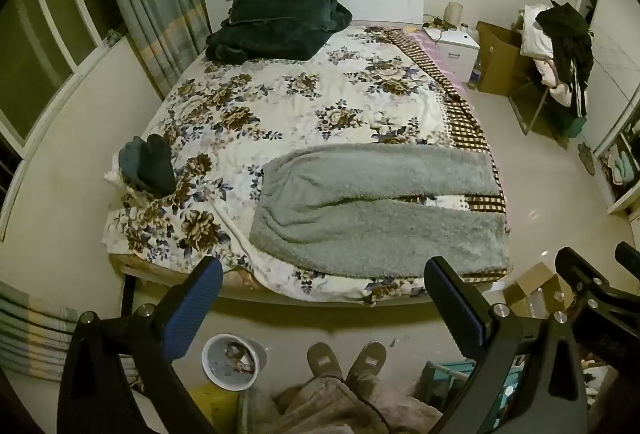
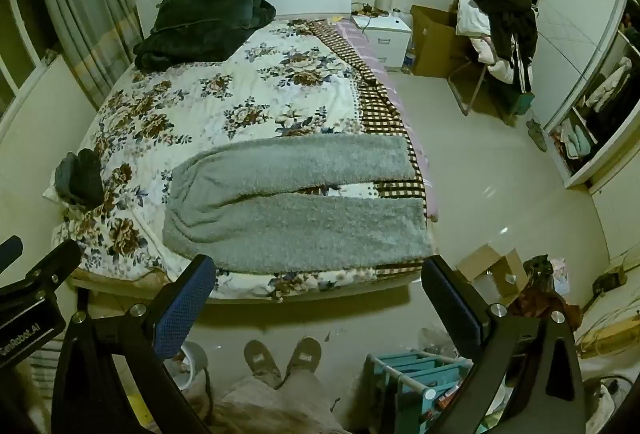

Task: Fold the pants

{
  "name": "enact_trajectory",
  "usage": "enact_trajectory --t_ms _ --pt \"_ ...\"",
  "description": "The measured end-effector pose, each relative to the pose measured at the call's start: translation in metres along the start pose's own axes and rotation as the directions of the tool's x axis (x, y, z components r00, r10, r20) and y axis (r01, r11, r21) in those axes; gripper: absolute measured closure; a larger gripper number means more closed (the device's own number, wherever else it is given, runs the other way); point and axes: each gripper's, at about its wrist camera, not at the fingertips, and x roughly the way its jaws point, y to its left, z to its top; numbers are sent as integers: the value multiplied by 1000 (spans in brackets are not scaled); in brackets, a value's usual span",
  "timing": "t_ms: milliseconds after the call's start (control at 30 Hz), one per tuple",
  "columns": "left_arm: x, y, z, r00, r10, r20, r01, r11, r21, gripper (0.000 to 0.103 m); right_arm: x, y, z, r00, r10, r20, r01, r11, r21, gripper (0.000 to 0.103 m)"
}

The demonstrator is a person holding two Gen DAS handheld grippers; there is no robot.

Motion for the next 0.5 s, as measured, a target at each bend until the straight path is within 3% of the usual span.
enact_trajectory --t_ms 500 --pt "-2 1 -1 1000 6 24 -6 1000 0 0 2 -2 -6 1000 5 9 -5 1000 0 0"
